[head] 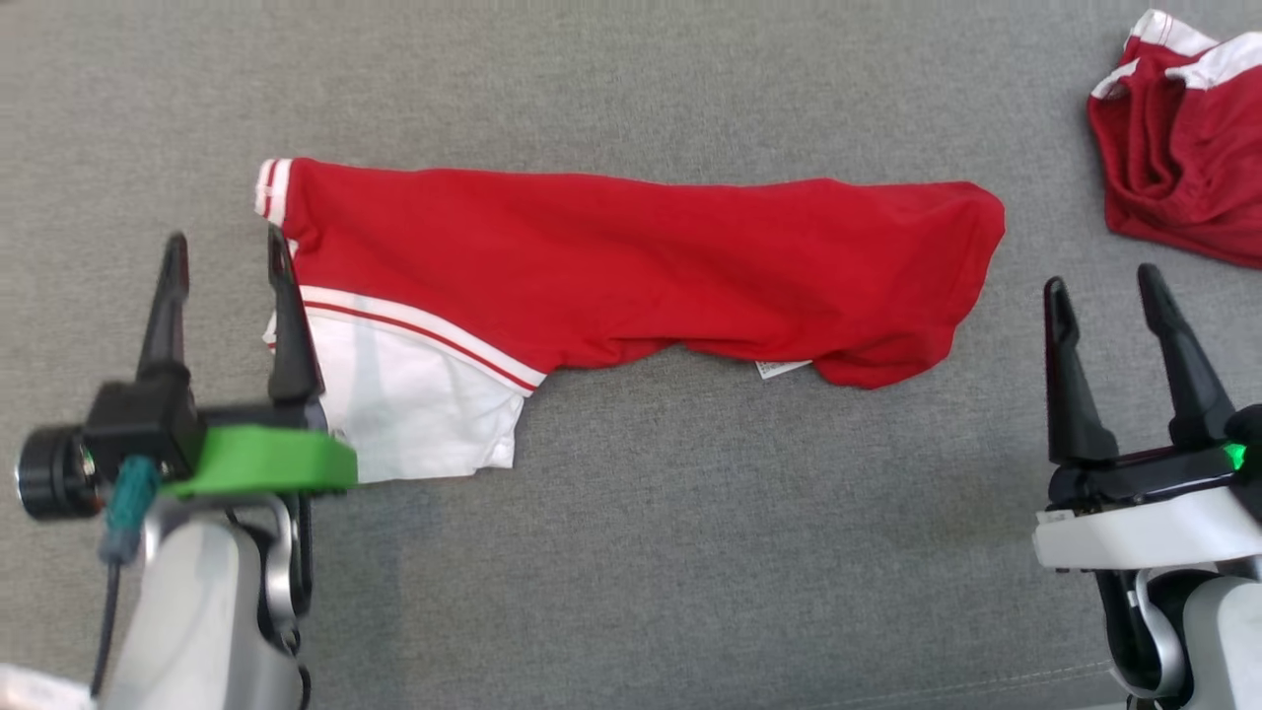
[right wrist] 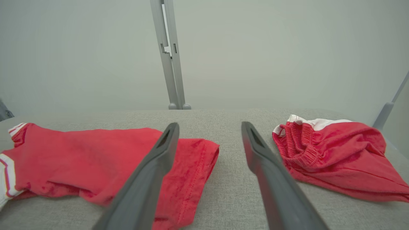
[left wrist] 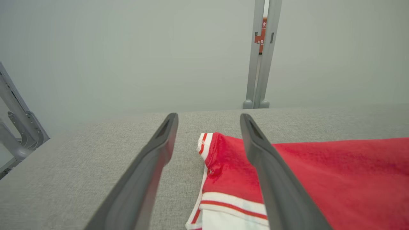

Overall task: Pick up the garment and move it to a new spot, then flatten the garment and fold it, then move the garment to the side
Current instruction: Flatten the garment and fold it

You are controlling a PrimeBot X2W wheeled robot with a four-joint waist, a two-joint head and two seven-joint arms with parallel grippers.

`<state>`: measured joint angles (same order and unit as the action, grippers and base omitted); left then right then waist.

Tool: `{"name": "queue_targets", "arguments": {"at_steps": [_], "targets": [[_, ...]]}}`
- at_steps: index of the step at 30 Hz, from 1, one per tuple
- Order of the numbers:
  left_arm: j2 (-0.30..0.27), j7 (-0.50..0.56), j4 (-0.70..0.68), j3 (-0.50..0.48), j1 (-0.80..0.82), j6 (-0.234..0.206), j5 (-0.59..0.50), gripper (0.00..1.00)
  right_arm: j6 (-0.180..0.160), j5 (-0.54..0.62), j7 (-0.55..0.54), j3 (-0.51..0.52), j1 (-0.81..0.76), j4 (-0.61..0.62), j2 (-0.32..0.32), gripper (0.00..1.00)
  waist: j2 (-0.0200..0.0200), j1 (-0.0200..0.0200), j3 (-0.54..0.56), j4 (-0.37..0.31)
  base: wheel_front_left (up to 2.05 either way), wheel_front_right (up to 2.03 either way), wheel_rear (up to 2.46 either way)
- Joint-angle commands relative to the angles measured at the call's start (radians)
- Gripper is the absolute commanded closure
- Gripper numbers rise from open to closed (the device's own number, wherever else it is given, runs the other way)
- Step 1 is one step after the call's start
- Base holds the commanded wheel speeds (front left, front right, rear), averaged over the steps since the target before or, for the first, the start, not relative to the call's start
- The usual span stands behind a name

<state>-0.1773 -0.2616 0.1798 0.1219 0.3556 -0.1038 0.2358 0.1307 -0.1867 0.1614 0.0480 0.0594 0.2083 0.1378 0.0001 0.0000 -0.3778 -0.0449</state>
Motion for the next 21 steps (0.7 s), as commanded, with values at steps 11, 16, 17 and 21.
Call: {"name": "queue_targets", "arguments": {"at_steps": [11, 16, 17, 21], "targets": [[0.004, 0.024, -0.169, 0.026, -0.281, -0.034, -0.017, 0.00, 0.000, -0.005, -0.027, -0.049, -0.075, -0.009, 0.000, 0.00, -0.0001, 0.0000, 0.130, 0.043, 0.00, 0.00, 0.00], [-0.003, 0.041, -0.191, 0.034, -0.296, -0.034, -0.013, 0.00, 0.000, -0.013, -0.034, -0.052, -0.077, -0.004, 0.002, 0.00, -0.0001, 0.0000, 0.135, 0.046, 0.00, 0.00, 0.00], [-0.004, 0.045, -0.193, 0.036, -0.296, -0.033, -0.013, 0.00, 0.000, -0.013, -0.035, -0.051, -0.076, -0.004, 0.003, 0.00, -0.0001, 0.0000, 0.135, 0.047, 0.00, 0.00, 0.00], [-0.009, 0.052, -0.198, 0.040, -0.296, -0.034, -0.011, 0.00, 0.000, -0.014, -0.032, -0.049, -0.072, -0.003, 0.003, 0.00, -0.0001, 0.0000, 0.136, 0.046, 0.00, 0.00, 0.00]]}}
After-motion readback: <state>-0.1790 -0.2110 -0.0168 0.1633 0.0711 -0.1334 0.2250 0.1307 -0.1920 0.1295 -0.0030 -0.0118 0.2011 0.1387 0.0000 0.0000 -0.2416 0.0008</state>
